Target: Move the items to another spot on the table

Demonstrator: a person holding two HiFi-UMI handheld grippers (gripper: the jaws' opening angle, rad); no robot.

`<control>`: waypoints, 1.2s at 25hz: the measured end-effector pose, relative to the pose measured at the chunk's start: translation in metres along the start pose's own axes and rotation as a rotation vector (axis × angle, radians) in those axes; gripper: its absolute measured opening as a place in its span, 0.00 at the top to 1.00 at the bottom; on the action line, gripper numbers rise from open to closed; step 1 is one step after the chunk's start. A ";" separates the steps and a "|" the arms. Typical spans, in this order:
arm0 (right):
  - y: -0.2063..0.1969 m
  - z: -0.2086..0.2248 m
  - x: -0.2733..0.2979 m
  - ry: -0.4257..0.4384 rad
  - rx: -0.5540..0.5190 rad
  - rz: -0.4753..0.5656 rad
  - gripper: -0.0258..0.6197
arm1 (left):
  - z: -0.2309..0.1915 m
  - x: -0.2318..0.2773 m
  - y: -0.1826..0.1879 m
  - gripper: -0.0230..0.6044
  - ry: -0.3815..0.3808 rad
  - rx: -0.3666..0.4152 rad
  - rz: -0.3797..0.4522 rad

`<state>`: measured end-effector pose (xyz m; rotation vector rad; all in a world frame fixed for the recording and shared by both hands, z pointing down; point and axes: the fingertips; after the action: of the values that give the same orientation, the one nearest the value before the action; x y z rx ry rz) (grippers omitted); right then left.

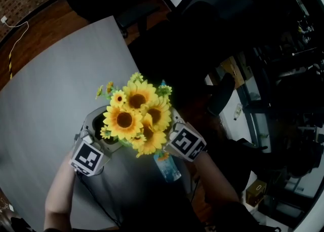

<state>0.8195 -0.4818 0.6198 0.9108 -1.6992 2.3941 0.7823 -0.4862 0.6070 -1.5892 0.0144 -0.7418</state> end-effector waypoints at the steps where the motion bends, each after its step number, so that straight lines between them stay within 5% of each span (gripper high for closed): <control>1: 0.002 -0.002 0.004 0.016 -0.018 -0.010 0.25 | 0.001 0.000 0.000 0.24 -0.007 0.004 0.001; 5: 0.008 -0.005 0.015 0.062 -0.041 -0.026 0.24 | -0.004 -0.008 -0.003 0.26 -0.011 -0.038 0.007; 10: 0.009 -0.009 0.015 0.115 -0.058 -0.030 0.25 | -0.003 -0.017 0.003 0.27 -0.023 -0.191 0.040; 17: 0.008 -0.042 0.022 0.172 -0.108 -0.075 0.25 | 0.013 -0.047 -0.007 0.29 -0.022 -0.256 0.023; 30: 0.014 -0.071 0.013 0.299 0.066 -0.008 0.26 | 0.023 -0.075 -0.006 0.29 0.034 -0.401 0.060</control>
<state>0.7730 -0.4282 0.5990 0.5290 -1.5121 2.4442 0.7317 -0.4329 0.5798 -1.9469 0.2482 -0.7507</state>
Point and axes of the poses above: the fingertips, and each gripper's own axes: x forward along the fingers, z to its right, y out of its top, and after that the axes turned 4 degrees about x, right-handed
